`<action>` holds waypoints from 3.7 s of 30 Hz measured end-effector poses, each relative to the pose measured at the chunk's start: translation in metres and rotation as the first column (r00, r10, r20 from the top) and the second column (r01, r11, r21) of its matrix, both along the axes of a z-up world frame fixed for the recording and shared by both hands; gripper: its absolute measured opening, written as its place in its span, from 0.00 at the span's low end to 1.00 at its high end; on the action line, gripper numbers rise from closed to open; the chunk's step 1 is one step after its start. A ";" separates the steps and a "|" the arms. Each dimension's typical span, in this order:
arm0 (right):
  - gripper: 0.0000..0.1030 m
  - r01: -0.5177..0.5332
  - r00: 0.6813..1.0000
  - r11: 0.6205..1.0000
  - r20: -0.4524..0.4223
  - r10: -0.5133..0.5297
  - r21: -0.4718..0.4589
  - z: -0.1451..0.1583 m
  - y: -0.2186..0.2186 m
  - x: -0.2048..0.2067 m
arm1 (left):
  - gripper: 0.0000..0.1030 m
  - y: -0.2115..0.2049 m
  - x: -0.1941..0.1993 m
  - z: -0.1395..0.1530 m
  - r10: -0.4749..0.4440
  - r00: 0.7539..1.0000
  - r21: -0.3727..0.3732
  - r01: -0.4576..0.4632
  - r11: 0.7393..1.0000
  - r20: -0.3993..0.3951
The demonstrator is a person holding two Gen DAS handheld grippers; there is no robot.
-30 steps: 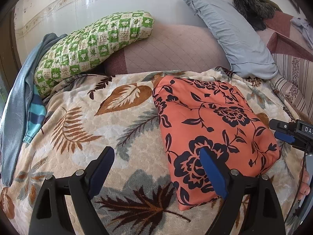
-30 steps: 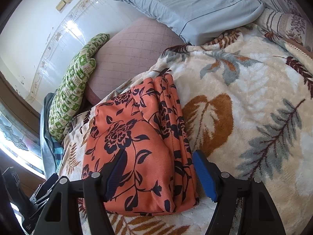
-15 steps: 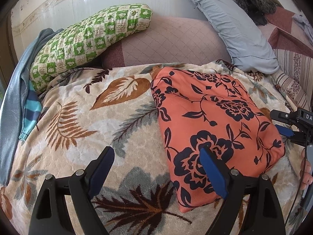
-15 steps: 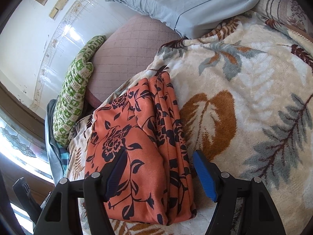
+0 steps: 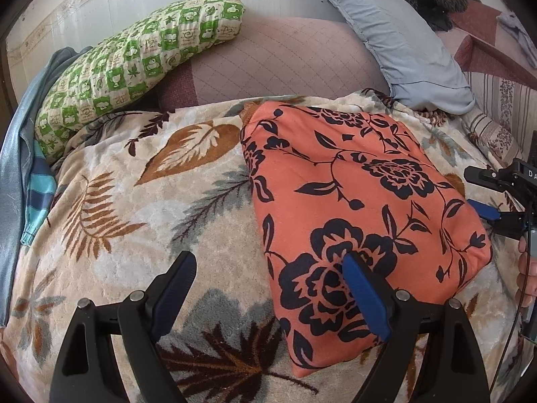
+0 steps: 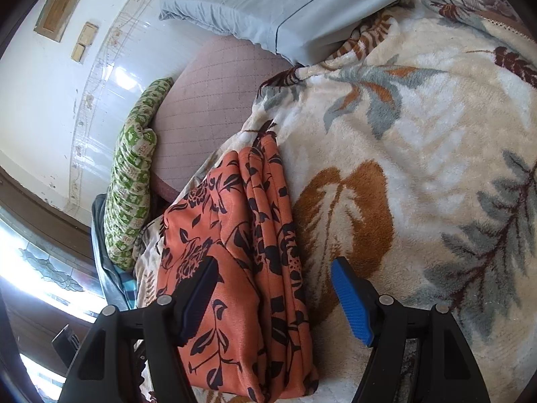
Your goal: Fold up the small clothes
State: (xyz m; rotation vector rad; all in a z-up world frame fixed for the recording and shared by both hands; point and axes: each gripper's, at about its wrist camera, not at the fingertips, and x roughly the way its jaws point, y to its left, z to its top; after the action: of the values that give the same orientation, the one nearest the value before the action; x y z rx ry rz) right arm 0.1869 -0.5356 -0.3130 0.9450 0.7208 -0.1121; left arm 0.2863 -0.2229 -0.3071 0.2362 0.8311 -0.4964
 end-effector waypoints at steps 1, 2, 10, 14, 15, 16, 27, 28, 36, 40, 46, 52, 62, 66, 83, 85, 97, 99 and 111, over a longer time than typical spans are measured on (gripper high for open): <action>0.72 -0.009 1.000 1.000 0.003 0.009 0.022 -0.003 0.000 0.002 | 0.86 -0.001 0.001 -0.001 -0.006 1.000 -0.010 0.006 1.000 -0.016; 0.72 -0.015 1.000 0.999 0.004 0.015 0.048 -0.006 -0.001 0.004 | 0.86 -0.001 0.003 -0.002 -0.012 0.999 -0.023 0.011 1.000 -0.032; 0.72 -0.008 1.000 0.994 -0.011 0.010 0.109 -0.016 -0.008 0.014 | 0.86 -0.010 0.016 -0.013 -0.034 0.994 -0.075 0.026 0.997 -0.103; 0.72 -0.015 0.999 0.990 -0.044 0.022 0.137 -0.026 -0.009 0.021 | 0.87 -0.015 0.017 -0.021 -0.060 0.989 -0.099 0.046 0.994 -0.135; 0.71 -0.024 0.998 0.989 -0.051 0.032 0.147 -0.029 -0.008 0.024 | 0.87 -0.016 0.016 -0.022 -0.063 0.989 -0.100 0.049 0.994 -0.136; 0.71 -0.032 0.998 0.988 -0.048 0.040 0.151 -0.030 -0.007 0.027 | 0.87 -0.016 0.016 -0.023 -0.065 0.988 -0.105 0.051 0.993 -0.139; 0.71 -0.106 0.993 0.981 -0.026 0.112 0.162 -0.031 0.007 0.038 | 0.86 -0.017 0.012 -0.019 -0.080 0.989 -0.118 0.066 0.991 -0.123; 0.71 -0.104 0.994 0.981 -0.025 0.110 0.161 -0.031 0.008 0.038 | 0.86 -0.017 0.012 -0.019 -0.081 0.989 -0.117 0.067 0.991 -0.123; 0.71 -0.122 0.992 0.982 -0.025 0.127 0.142 -0.029 0.015 0.039 | 0.86 -0.019 0.011 -0.013 -0.080 0.989 -0.122 0.065 0.990 -0.122; 0.71 -0.121 0.992 0.983 -0.027 0.126 0.140 -0.029 0.016 0.038 | 0.86 -0.020 0.008 -0.010 -0.088 0.990 -0.119 0.075 0.990 -0.108; 0.71 -0.118 0.992 0.983 -0.028 0.123 0.138 -0.030 0.016 0.039 | 0.86 -0.020 0.008 -0.009 -0.084 0.990 -0.123 0.071 0.990 -0.112; 0.71 -0.117 0.992 0.984 -0.028 0.122 0.134 -0.030 0.017 0.039 | 0.86 -0.020 0.011 -0.013 -0.080 0.989 -0.125 0.064 0.990 -0.127; 0.71 -0.101 0.994 0.992 -0.041 0.104 0.080 -0.021 0.017 0.038 | 0.86 -0.018 0.011 -0.008 -0.072 0.990 -0.125 0.056 0.991 -0.122; 0.71 -0.023 0.999 0.987 0.029 0.028 -0.158 0.025 0.025 0.024 | 0.86 -0.012 0.010 0.008 -0.024 0.998 -0.102 0.018 0.995 -0.061; 0.31 -0.302 0.952 0.874 -0.168 0.256 -0.381 0.022 0.102 0.048 | 0.87 0.003 0.027 -0.003 0.085 0.996 0.040 -0.084 0.996 -0.017; 0.31 -0.286 0.958 0.892 -0.131 0.255 -0.349 0.028 0.094 0.045 | 0.87 0.007 0.029 0.003 0.089 0.996 0.001 -0.089 0.996 -0.029; 0.76 -0.065 0.997 0.980 -0.058 0.055 -0.187 0.023 0.024 0.023 | 0.87 -0.003 0.023 0.002 0.028 0.999 -0.032 -0.029 0.999 -0.042; 0.76 -0.082 0.994 0.979 -0.086 0.067 -0.186 0.016 0.024 0.027 | 0.87 -0.006 0.021 -0.002 0.021 0.999 -0.011 -0.022 1.000 -0.035; 0.76 -0.117 0.989 0.984 -0.106 0.103 -0.134 0.001 0.029 0.031 | 0.87 -0.007 0.020 -0.002 0.018 1.000 -0.007 -0.018 1.000 -0.022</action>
State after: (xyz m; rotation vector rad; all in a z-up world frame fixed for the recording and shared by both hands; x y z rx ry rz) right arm 0.2176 -0.5066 -0.3120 0.7683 0.8442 -0.1110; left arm 0.3059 -0.2297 -0.3086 0.2164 0.8524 -0.4861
